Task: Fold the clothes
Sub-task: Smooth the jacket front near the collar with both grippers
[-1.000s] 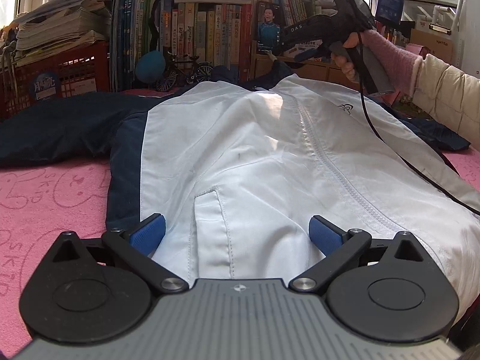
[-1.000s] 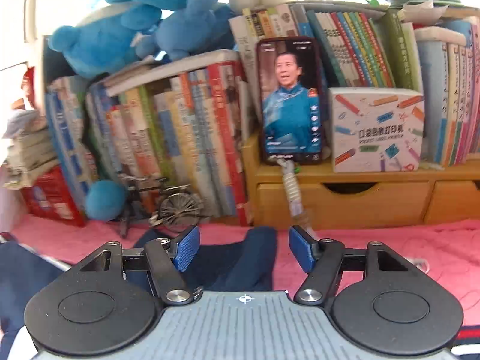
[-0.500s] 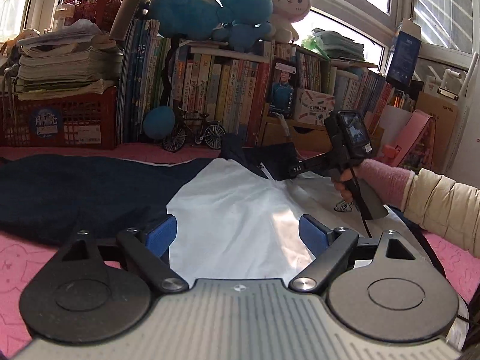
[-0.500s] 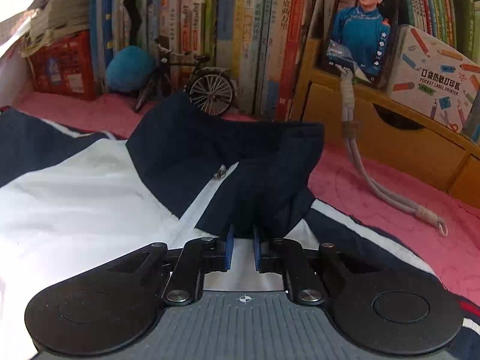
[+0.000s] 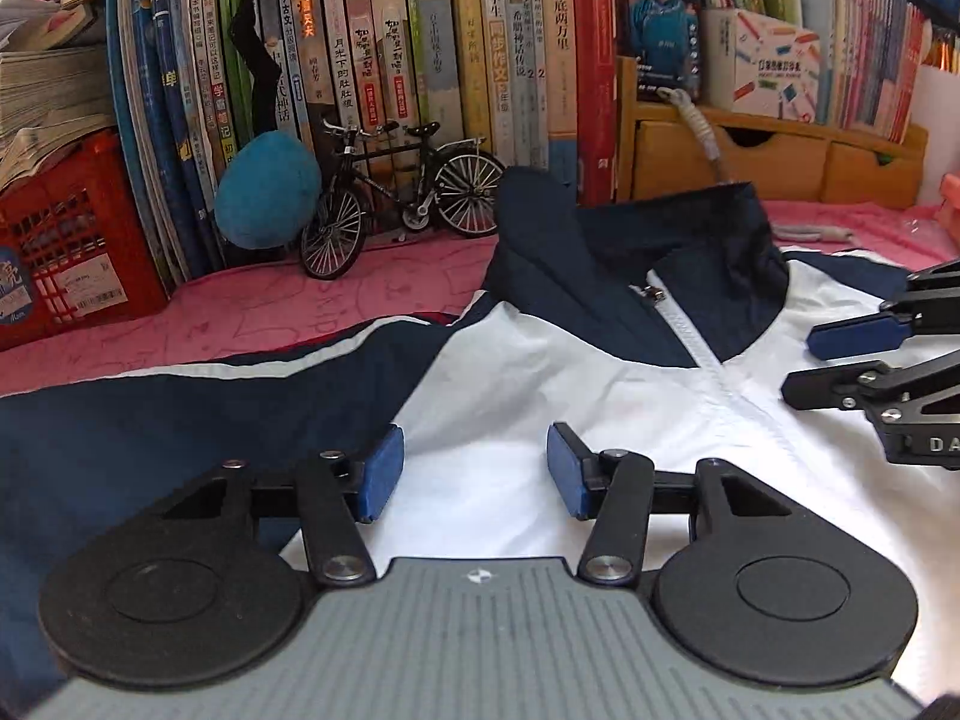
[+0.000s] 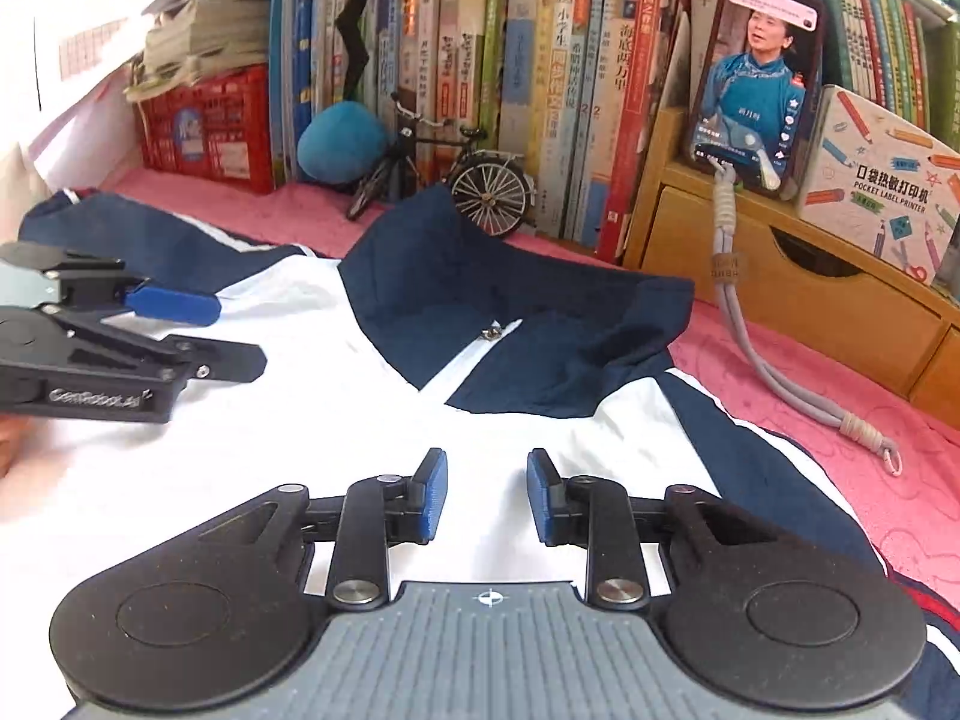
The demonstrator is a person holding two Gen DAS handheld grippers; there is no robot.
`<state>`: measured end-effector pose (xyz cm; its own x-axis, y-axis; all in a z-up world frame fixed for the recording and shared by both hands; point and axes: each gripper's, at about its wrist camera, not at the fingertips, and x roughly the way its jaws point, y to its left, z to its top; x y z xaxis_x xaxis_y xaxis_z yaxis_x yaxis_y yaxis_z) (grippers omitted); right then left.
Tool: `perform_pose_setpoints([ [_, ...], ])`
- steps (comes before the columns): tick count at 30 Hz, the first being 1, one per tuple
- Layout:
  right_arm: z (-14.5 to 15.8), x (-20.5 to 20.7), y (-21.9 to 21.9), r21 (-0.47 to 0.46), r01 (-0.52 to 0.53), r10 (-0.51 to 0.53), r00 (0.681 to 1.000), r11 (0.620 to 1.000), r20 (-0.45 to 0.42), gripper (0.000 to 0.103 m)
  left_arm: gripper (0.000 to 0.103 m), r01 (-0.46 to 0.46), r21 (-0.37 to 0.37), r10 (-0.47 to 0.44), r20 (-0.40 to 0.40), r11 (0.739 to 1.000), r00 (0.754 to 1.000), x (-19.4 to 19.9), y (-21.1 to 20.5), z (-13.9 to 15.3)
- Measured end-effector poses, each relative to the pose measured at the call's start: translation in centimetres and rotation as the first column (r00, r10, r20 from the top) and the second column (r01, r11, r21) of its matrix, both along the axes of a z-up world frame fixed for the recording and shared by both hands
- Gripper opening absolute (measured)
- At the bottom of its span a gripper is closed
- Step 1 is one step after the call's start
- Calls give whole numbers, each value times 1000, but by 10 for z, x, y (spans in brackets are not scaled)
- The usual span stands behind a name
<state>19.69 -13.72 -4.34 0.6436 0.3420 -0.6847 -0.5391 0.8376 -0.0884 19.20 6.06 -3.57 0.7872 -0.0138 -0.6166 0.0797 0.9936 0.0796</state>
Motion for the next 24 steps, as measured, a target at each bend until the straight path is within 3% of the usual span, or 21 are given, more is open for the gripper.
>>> perform_pose_setpoints([
  [5, -7, 23, -3, 19, 60, -60, 998, 998, 0, 36, 65, -74, 57, 73, 12, 996, 997, 30, 2, -4],
  [12, -15, 47, -11, 73, 62, -63, 998, 995, 9, 41, 72, -149, -11, 149, -17, 989, 989, 57, 20, -7],
  [19, -19, 50, -13, 102, 59, -64, 997, 993, 44, 45, 80, -165, -5, 165, -22, 986, 986, 62, 22, -7],
  [22, -13, 43, -3, 38, 77, -80, 994, 996, 69, 46, 80, -165, 10, 165, -17, 986, 986, 62, 20, -7],
  [24, -8, 23, 14, -93, 42, -27, 987, 995, 159, 47, 80, -165, 21, 165, -14, 986, 986, 62, 18, -7],
])
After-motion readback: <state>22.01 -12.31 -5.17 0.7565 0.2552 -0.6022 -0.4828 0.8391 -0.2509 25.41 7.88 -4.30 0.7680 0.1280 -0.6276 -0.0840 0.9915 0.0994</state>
